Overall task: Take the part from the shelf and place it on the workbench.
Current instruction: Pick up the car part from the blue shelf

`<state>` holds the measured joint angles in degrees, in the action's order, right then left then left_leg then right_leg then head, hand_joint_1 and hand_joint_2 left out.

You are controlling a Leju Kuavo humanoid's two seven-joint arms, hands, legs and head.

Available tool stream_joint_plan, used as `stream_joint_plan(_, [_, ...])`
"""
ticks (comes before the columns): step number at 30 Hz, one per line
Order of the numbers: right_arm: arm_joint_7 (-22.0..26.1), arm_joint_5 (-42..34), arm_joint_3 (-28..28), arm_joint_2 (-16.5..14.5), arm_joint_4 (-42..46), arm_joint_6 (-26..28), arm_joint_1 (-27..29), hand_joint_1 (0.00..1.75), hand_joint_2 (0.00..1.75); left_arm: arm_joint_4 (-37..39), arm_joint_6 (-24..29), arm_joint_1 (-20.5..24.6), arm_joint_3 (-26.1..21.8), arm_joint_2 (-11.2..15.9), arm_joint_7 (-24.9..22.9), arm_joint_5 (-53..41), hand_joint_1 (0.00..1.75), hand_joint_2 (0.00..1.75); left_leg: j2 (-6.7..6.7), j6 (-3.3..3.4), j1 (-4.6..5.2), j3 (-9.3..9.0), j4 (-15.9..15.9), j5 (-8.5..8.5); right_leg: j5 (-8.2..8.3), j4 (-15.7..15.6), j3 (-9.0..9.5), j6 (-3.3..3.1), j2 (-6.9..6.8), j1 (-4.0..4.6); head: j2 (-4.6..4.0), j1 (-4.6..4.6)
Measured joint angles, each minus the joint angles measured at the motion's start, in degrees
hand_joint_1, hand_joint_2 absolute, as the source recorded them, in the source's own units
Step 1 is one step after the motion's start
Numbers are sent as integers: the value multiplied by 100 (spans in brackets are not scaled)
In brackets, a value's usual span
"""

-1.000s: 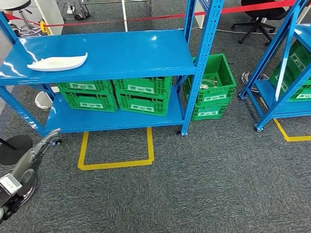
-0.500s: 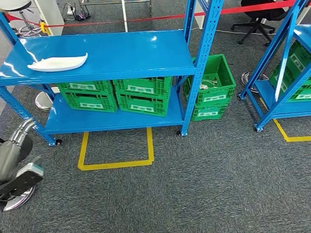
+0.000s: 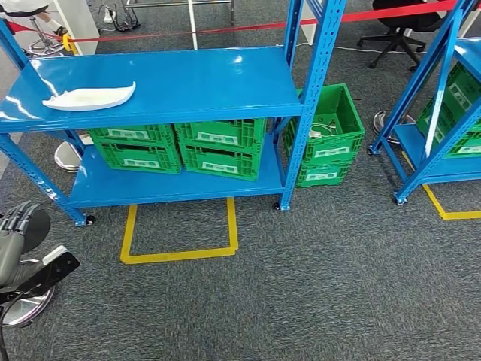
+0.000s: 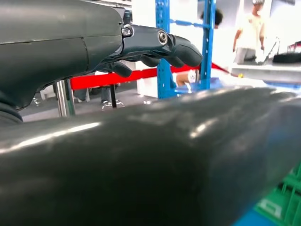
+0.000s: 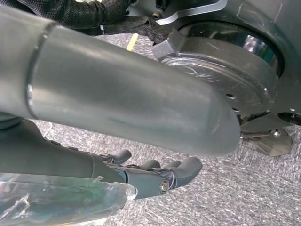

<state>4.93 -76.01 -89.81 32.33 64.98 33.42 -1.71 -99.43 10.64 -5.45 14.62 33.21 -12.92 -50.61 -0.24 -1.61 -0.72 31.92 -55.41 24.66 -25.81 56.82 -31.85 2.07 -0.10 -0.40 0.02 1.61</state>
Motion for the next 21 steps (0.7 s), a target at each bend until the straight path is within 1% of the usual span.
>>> stream_joint_plan(7, [-32,1,0,0,7,0,-1,0,0,0,-175,9,-18,92,-118,-73,0,0,0,0,0,0,0,0,2,0,0,-2,0,0,0,1])
stream_joint_plan(14, [-61,-5,0,0,57,15,-3,0,0,0,-22,0,-168,14,-259,-181,0,0,0,0,0,1,0,0,2,0,0,-3,0,1,0,2])
stream_joint_plan(18, [-68,-4,0,0,84,56,-4,0,0,-1,-86,-38,-245,-9,-543,-664,0,0,0,0,-1,1,0,0,2,0,0,-3,0,1,0,2])
stream_joint_plan(21, [-82,10,0,0,99,81,-4,0,0,-8,-296,-81,-305,23,-743,-1061,0,0,0,0,-1,1,0,0,2,0,0,-3,0,2,0,1])
